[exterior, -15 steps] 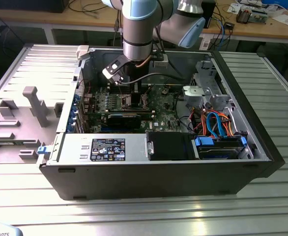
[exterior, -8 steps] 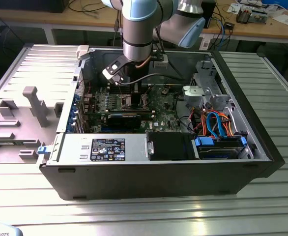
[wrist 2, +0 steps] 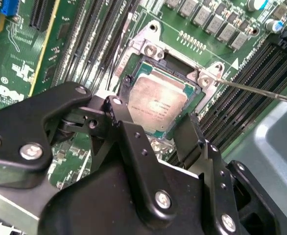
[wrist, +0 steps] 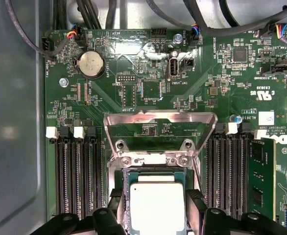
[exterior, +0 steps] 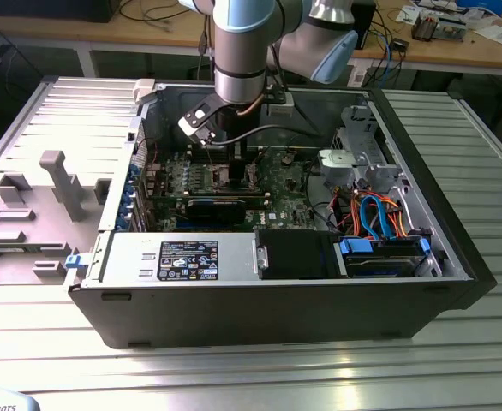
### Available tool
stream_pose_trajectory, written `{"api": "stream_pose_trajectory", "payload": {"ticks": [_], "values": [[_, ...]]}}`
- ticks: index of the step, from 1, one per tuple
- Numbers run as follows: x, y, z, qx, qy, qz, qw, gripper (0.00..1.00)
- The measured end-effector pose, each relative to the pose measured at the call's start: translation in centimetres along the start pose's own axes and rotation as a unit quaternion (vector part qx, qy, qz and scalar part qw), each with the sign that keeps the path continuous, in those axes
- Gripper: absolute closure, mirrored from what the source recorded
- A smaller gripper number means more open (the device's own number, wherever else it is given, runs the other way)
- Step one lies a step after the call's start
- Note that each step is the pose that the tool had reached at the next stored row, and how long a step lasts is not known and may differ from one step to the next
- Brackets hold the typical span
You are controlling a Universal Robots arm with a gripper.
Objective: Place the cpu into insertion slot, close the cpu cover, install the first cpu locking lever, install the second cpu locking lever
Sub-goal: 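Place the cpu into insertion slot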
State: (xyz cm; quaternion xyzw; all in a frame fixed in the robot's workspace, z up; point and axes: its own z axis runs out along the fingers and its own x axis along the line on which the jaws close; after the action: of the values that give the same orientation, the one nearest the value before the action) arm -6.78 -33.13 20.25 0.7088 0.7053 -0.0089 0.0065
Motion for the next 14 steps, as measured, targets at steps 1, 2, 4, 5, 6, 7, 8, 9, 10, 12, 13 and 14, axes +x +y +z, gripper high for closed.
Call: {"api": "stream_pose_trajectory", "payload": {"ticks": [1, 2, 4, 5, 6, 7, 8, 9, 10, 12, 13, 14], "values": [[0.0, 0.0, -0.08, 0.0, 0.0, 0.0, 1.0, 0.38], [0.0, 0.0, -0.14, -0.0001, 0.0, 0.0, 1.0, 0.38], [0.0, 0.0, -0.15, -0.0001, 0.0001, 0.0, 1.0, 0.38], [-0.01, -0.01, -0.28, 0.0, -0.0001, 0.0, 1.0, 0.38], [-0.01, 0.0, -0.35, 0.0, 0.0, 0.0, 1.0, 0.38], [0.0, 0.0, -0.35, -0.0001, 0.0001, 0.0, 1.0, 0.38], [0.0, 0.0, -0.35, -0.0001, 0.0001, 0.0, 1.0, 0.38], [0.0, 0.0, -0.35, -0.0001, 0.0001, 0.0, 1.0, 0.38], [-0.01, -0.01, -0.34, 0.0001, -0.0002, 0.0, 1.0, 0.38], [-0.01, 0.0, -0.39, 0.0, -0.0001, 0.0, 1.0, 0.38], [0.0, 0.0, -0.48, 0.0, -0.0005, 0.0, 1.0, 0.38], [0.03, 0.0, -0.55, 0.0, -0.0006, 0.0, 1.0, 0.38]]}}
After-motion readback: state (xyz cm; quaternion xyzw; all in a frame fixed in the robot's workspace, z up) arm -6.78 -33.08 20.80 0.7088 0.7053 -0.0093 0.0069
